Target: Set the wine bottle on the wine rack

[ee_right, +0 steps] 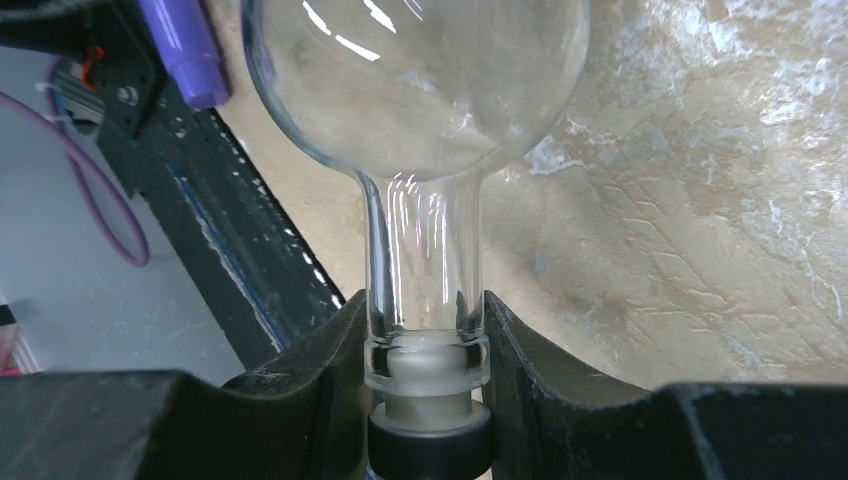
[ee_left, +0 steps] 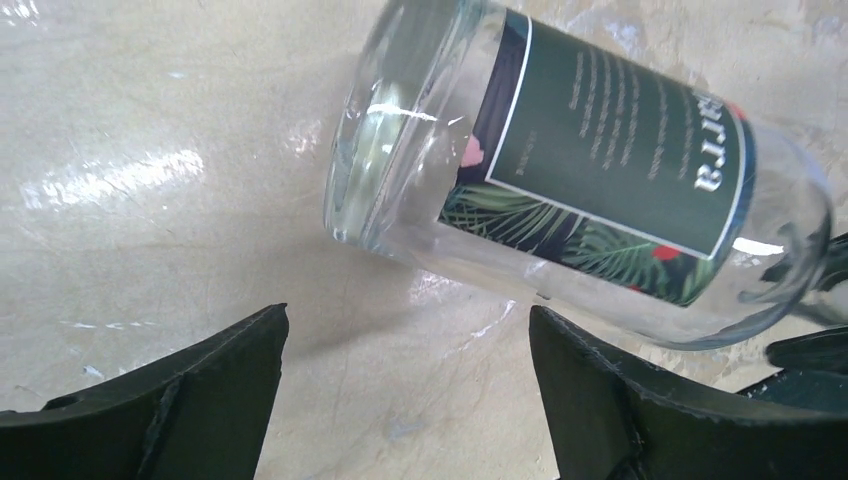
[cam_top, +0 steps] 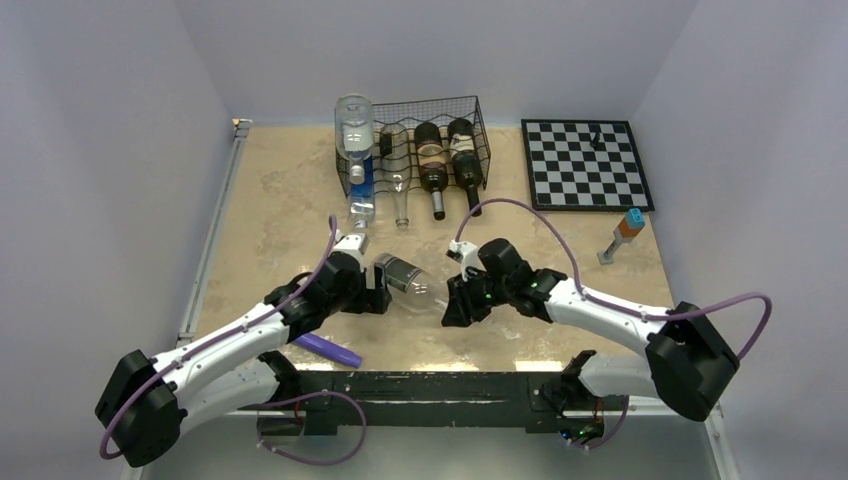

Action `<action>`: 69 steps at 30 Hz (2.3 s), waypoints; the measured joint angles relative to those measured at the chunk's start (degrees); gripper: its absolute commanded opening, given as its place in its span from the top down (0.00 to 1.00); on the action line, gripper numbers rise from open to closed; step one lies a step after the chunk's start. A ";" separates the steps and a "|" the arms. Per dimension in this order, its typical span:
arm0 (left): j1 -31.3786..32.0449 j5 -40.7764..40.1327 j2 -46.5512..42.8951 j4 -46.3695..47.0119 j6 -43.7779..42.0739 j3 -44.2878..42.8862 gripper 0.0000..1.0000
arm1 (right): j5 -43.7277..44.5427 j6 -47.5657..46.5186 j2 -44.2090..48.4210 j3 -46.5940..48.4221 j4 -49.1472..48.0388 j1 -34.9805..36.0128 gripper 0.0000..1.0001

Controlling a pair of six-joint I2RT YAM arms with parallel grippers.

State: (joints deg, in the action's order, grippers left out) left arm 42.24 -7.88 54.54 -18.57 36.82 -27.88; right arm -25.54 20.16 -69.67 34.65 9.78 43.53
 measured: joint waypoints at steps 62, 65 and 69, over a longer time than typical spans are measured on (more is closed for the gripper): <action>-1.73 -7.58 -9.73 -9.22 -6.47 -5.46 0.04 | 32.37 -6.08 -23.41 8.59 -14.08 13.46 1.00; -1.73 -7.74 -10.03 -9.75 -6.47 -5.55 0.04 | 32.54 -6.10 -23.56 8.74 -14.14 13.46 1.00; -1.73 -7.96 -10.27 -9.94 -6.49 -5.57 0.04 | 32.74 -6.12 -23.45 8.74 -14.10 13.57 1.00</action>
State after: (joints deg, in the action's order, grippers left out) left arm 40.51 -15.84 44.27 -28.51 30.33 -33.45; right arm 7.20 14.04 -93.12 43.40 -4.32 57.10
